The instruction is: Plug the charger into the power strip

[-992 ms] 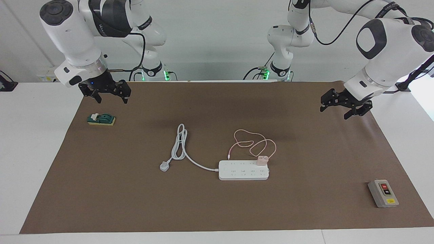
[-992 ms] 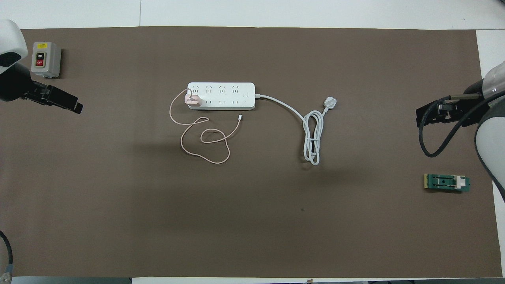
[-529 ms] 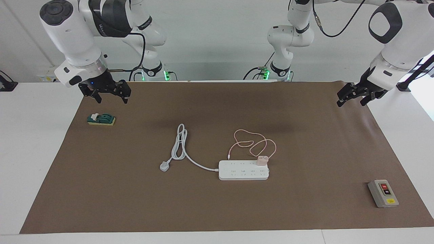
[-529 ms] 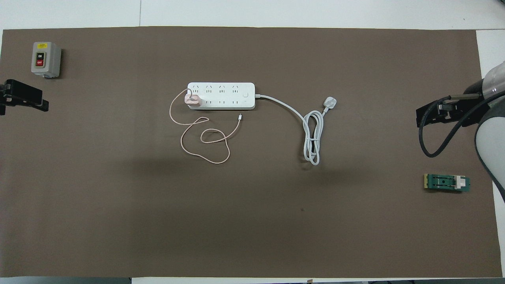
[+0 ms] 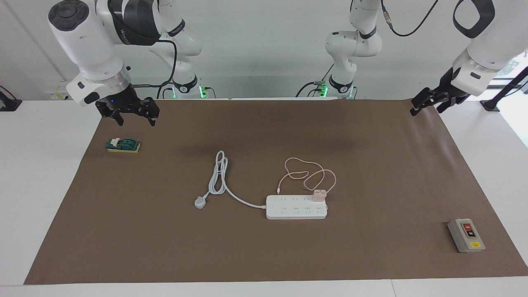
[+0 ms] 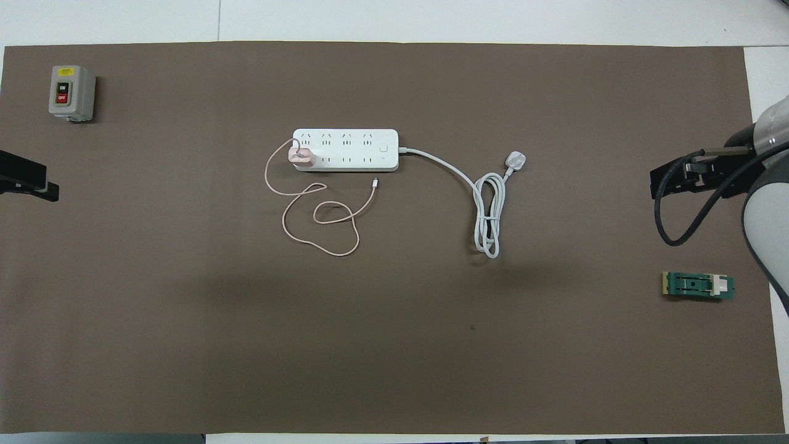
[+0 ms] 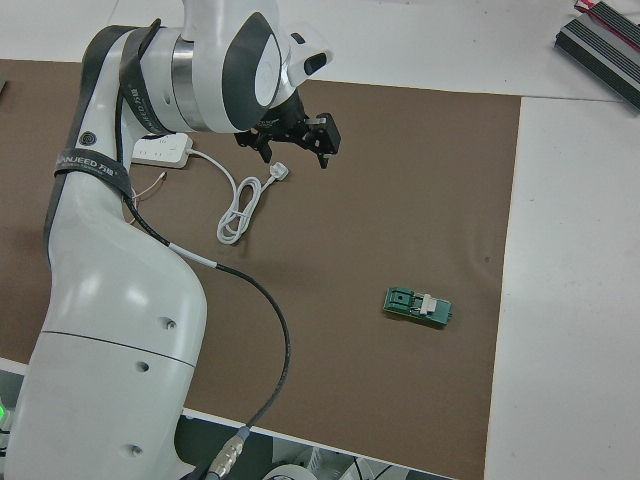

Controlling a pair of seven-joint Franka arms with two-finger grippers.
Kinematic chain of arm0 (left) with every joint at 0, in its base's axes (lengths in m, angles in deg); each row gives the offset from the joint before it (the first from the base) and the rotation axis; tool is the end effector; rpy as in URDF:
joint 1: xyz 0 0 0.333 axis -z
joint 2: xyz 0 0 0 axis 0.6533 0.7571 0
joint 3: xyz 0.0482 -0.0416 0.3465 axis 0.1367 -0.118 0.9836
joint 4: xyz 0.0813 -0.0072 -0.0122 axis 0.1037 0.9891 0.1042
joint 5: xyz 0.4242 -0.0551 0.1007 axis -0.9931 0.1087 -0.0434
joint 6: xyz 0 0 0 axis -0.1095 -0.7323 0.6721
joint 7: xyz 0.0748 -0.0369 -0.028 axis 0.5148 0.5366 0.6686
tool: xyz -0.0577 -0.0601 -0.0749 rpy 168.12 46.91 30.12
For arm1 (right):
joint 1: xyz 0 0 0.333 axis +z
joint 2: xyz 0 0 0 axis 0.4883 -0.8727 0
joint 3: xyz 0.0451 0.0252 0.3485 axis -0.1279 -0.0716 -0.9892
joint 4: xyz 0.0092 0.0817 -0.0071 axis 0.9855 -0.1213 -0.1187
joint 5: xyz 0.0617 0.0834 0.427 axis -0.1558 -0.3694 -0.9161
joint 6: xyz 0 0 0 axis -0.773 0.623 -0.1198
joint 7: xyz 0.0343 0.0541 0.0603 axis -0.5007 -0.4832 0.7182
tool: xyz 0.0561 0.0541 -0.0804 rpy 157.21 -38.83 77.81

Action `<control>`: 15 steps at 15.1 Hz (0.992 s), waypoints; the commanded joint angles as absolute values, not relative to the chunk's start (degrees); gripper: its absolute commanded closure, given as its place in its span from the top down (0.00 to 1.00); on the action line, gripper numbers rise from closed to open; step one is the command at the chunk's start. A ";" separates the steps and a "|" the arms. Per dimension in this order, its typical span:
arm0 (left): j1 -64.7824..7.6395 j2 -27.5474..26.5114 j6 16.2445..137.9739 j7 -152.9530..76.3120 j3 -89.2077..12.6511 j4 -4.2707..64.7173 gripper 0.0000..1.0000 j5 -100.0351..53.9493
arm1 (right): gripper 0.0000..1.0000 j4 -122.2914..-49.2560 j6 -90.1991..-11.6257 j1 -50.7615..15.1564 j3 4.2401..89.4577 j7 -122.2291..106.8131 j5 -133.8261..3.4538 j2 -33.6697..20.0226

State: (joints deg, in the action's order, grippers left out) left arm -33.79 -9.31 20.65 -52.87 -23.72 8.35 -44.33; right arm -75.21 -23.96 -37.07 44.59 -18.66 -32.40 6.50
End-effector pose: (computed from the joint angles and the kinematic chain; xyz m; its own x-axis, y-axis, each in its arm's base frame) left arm 0.5918 0.0372 0.6571 0.9897 0.0847 -0.1150 0.0923 -0.9937 0.0630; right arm 0.6100 0.0113 0.6098 0.9968 -0.0213 -0.0773 -0.0185 -0.9992 0.0366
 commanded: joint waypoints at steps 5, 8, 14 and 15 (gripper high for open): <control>-36.83 -13.41 22.48 -51.74 -27.69 14.20 1.00 -45.37 | 1.00 -76.59 -23.84 -37.75 44.29 -19.05 -33.54 7.90; -36.31 -11.81 22.14 -51.65 -27.69 13.13 1.00 -45.54 | 1.00 -76.59 -23.93 -37.75 44.38 -19.05 -33.54 7.90; -36.31 -9.88 21.96 -51.74 -29.27 12.08 1.00 -45.54 | 1.00 -76.59 -23.93 -37.75 44.38 -19.05 -33.54 7.90; -36.31 -9.70 21.61 -51.74 -29.27 11.91 1.00 -45.72 | 1.00 -76.59 -23.93 -37.75 44.38 -19.05 -33.54 7.90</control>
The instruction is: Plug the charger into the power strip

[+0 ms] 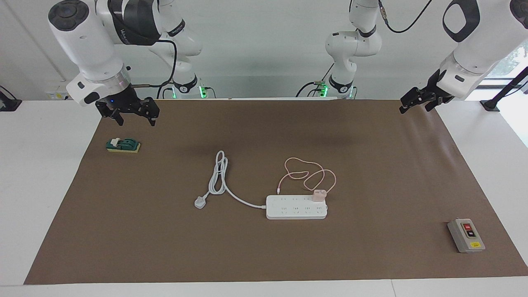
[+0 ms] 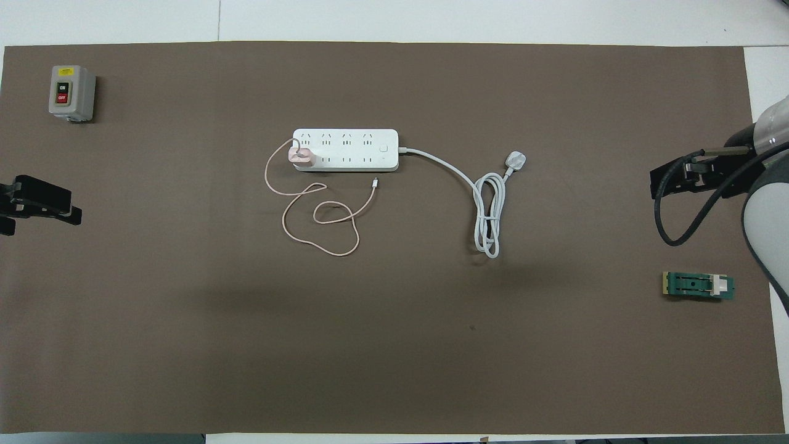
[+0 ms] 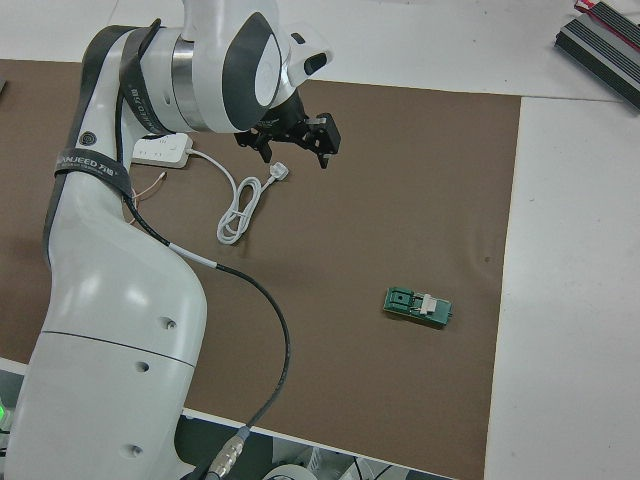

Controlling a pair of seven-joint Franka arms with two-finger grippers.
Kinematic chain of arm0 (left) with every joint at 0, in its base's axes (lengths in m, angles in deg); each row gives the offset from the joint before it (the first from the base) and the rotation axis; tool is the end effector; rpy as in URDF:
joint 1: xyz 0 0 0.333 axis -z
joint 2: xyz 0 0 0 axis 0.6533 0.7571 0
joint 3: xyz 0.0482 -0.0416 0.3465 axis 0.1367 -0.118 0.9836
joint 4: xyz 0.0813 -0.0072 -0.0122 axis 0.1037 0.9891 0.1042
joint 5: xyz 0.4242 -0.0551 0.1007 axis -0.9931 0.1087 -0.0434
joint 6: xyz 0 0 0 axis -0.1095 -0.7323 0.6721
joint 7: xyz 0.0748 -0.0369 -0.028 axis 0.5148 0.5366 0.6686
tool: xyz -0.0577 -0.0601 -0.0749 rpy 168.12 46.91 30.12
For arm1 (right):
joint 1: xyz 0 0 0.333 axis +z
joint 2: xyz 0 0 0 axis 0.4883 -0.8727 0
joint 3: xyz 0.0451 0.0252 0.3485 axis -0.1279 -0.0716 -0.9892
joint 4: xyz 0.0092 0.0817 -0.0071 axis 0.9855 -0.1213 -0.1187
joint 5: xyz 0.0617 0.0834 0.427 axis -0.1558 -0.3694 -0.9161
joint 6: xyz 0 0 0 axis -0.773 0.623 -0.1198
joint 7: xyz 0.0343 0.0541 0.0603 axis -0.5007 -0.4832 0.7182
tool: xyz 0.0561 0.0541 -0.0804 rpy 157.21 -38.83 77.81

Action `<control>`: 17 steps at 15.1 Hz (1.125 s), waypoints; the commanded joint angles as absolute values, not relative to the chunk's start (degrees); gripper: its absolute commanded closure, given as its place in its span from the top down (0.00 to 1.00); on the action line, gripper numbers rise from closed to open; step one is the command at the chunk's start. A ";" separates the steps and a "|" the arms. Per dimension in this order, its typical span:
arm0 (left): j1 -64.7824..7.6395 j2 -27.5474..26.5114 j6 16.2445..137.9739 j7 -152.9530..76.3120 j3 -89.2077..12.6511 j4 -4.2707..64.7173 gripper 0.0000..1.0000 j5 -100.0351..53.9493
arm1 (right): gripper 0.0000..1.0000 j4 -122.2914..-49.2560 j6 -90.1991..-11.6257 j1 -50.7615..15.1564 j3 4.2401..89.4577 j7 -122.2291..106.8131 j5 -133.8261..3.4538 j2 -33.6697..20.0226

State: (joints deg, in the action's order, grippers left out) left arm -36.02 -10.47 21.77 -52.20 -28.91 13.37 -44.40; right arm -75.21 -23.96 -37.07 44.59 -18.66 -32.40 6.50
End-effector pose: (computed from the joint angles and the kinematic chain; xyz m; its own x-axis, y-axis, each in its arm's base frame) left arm 0.5854 0.0079 0.6261 0.9855 0.0460 -0.1636 0.0569 -0.9964 0.0631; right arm 0.6100 0.0113 0.6098 0.9968 -0.0213 -0.0773 -0.0185 -0.9992 0.0366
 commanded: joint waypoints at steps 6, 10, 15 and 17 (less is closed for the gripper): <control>-35.43 -9.26 20.72 -51.83 -29.27 10.50 1.00 -45.28 | 1.00 -76.59 -23.93 -37.75 44.38 -19.05 -33.54 7.90; -37.71 -10.67 22.75 -52.01 -29.80 12.26 1.00 -45.72 | 1.00 -76.59 -23.84 -37.75 44.38 -19.05 -33.54 7.90; -40.09 -11.19 22.93 -52.09 -32.61 12.52 1.00 -45.89 | 1.00 -76.59 -23.93 -37.75 44.38 -19.05 -33.54 7.90; -40.17 -11.19 22.66 -52.01 -33.14 12.43 1.00 -45.89 | 1.00 -76.59 -23.93 -37.75 44.38 -19.05 -33.54 7.90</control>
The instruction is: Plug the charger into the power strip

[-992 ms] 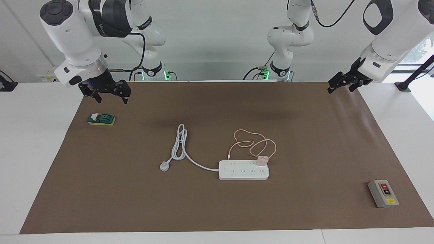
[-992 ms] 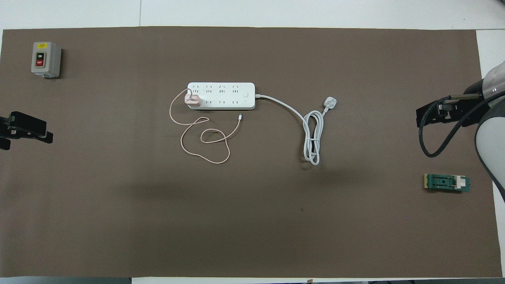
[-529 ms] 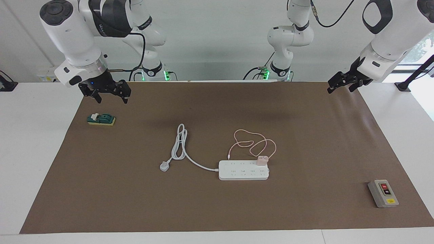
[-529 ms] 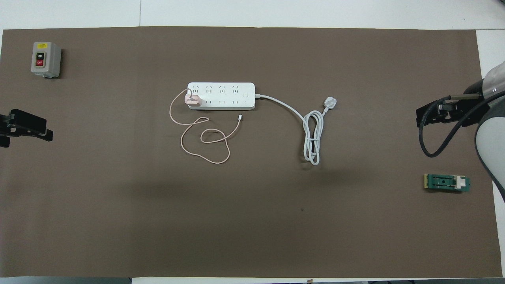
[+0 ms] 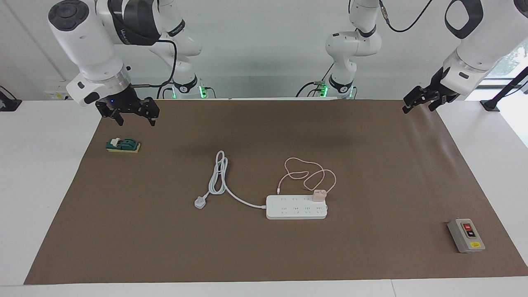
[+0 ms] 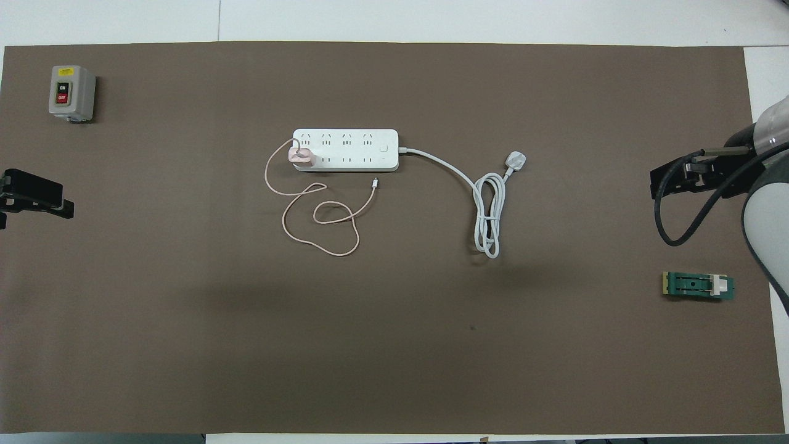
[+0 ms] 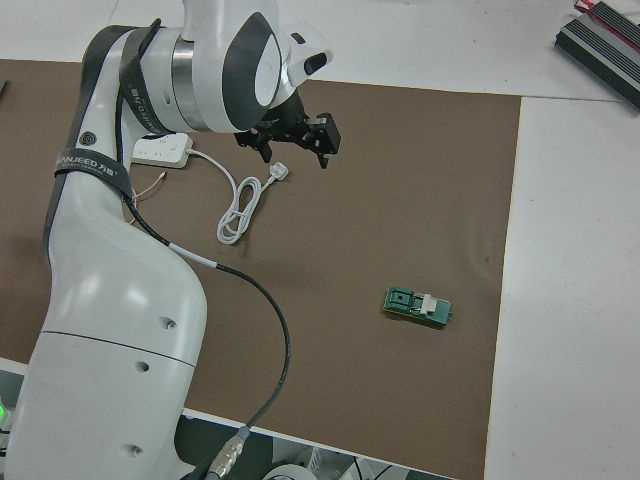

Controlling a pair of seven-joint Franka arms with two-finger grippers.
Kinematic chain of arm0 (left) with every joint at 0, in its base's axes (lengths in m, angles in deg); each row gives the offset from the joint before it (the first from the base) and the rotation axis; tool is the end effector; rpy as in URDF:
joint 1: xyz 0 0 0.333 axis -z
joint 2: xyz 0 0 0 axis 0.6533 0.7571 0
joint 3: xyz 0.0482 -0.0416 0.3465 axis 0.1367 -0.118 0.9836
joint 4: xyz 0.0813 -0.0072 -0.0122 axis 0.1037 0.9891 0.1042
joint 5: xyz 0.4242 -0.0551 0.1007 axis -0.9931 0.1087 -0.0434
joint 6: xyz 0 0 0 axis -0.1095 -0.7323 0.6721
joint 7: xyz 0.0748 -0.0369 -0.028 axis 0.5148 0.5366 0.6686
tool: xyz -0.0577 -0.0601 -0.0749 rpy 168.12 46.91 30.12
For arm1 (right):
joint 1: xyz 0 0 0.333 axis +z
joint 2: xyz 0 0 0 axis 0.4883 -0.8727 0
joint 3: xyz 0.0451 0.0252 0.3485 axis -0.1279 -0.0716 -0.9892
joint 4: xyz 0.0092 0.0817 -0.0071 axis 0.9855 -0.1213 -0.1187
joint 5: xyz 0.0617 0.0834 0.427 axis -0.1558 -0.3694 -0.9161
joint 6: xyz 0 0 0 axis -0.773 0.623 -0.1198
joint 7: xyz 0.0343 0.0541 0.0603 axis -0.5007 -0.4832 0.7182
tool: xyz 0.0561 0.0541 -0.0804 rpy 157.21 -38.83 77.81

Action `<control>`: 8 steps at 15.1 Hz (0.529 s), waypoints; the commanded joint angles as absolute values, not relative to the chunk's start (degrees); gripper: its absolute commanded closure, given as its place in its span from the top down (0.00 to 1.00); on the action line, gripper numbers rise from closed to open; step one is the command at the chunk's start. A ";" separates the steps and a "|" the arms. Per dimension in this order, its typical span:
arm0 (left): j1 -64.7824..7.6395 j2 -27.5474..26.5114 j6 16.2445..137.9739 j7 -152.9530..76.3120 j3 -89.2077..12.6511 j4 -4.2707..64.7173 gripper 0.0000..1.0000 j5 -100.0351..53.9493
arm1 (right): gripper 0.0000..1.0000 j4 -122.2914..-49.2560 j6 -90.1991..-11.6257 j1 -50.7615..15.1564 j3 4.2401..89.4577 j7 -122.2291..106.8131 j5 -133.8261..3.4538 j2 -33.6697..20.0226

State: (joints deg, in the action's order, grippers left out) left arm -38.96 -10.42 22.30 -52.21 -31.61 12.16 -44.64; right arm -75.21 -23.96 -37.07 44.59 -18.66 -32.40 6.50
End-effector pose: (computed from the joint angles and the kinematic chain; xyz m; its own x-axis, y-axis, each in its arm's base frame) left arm 0.5879 0.0110 0.6369 0.9896 0.0512 -0.1343 0.0596 -0.9964 0.0597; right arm 0.6100 0.0113 0.6098 0.9968 -0.0213 -0.0773 -0.0185 -0.9992 0.0366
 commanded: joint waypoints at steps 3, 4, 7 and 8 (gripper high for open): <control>-40.35 -11.11 22.75 -52.09 -34.63 12.08 1.00 -46.77 | 1.00 -76.59 -23.93 -37.75 44.38 -19.05 -33.54 7.90; -40.26 -11.11 23.01 -52.09 -35.07 12.08 1.00 -47.82 | 1.00 -76.59 -23.93 -37.75 44.38 -19.05 -33.54 7.90; -40.17 -11.11 26.34 -52.18 -35.16 12.69 1.00 -47.65 | 1.00 -76.59 -23.93 -37.75 44.29 -19.05 -33.54 7.90; -40.17 -11.11 27.05 -52.18 -35.08 12.87 1.00 -47.65 | 1.00 -76.59 -23.84 -37.75 44.38 -19.05 -33.54 7.90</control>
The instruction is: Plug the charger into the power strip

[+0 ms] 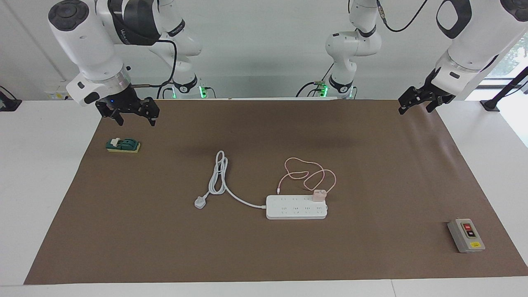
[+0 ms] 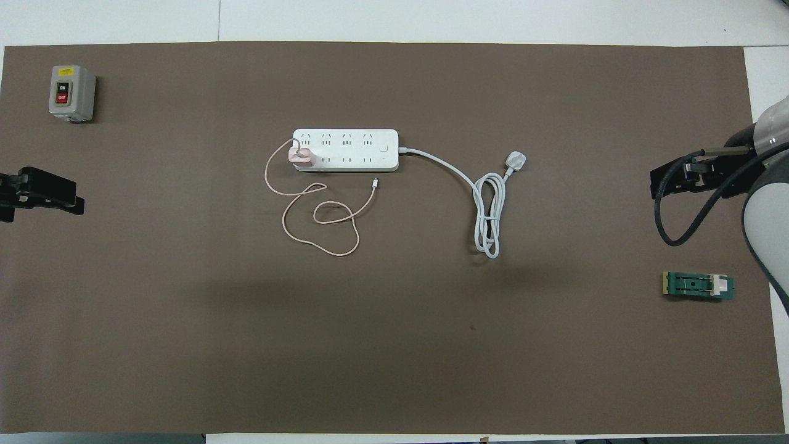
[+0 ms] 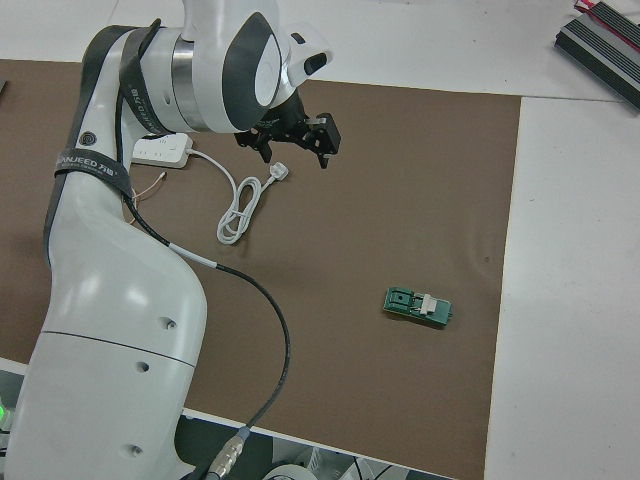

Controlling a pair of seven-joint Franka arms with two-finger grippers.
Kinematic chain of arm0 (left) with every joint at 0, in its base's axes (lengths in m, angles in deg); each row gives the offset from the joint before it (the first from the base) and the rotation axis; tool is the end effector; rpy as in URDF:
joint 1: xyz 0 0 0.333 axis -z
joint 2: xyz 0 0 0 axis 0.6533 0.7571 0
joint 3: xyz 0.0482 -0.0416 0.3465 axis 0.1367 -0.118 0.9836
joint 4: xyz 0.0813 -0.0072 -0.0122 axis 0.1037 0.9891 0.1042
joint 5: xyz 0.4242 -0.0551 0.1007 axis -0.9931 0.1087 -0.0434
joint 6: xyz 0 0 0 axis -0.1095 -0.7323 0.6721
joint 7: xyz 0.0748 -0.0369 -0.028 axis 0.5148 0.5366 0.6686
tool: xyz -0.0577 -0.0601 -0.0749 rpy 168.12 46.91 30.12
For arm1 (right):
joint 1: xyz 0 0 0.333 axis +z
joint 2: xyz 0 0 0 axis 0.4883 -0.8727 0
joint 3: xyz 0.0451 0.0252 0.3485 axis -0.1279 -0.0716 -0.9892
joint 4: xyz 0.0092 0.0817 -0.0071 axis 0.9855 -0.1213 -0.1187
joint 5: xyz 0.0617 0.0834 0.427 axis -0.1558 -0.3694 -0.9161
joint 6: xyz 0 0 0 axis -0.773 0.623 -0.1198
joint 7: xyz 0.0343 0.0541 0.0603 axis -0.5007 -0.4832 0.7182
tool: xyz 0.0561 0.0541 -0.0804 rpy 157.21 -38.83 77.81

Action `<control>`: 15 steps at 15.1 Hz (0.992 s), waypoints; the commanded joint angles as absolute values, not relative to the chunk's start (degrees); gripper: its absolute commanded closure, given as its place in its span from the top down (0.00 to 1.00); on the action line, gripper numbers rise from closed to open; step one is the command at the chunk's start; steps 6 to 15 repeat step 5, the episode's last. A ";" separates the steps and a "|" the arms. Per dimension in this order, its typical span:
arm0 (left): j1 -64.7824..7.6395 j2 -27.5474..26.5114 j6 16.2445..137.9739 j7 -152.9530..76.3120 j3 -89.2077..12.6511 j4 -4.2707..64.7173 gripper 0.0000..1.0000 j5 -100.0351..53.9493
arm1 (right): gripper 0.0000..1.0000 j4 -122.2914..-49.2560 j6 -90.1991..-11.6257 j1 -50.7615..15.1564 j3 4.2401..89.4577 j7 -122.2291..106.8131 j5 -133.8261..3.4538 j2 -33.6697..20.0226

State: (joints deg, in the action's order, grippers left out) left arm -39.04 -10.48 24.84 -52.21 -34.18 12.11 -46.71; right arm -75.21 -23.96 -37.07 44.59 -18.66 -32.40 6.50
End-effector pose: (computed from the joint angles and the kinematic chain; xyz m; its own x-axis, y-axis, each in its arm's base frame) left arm 0.5930 -0.0102 0.6411 0.9961 0.0134 -0.0876 0.0156 -0.9996 0.0248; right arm 0.6100 0.0113 0.6098 0.9968 -0.0213 -0.0773 -0.0185 -0.9992 0.0366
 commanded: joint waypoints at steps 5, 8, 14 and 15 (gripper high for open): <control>-40.09 -11.11 26.44 -52.18 -35.07 12.78 1.00 -47.65 | 1.00 -76.59 -23.93 -37.75 44.29 -19.05 -33.54 7.90; -40.09 -11.11 26.44 -52.18 -35.07 12.78 1.00 -47.65 | 1.00 -76.59 -23.93 -37.75 44.29 -19.05 -33.54 7.90; -40.09 -11.11 26.44 -52.18 -35.07 12.78 1.00 -47.65 | 1.00 -76.59 -23.93 -37.75 44.29 -19.05 -33.54 7.90; -40.09 -11.11 26.44 -52.18 -35.07 12.78 1.00 -47.65 | 1.00 -76.59 -23.93 -37.75 44.29 -19.05 -33.54 7.90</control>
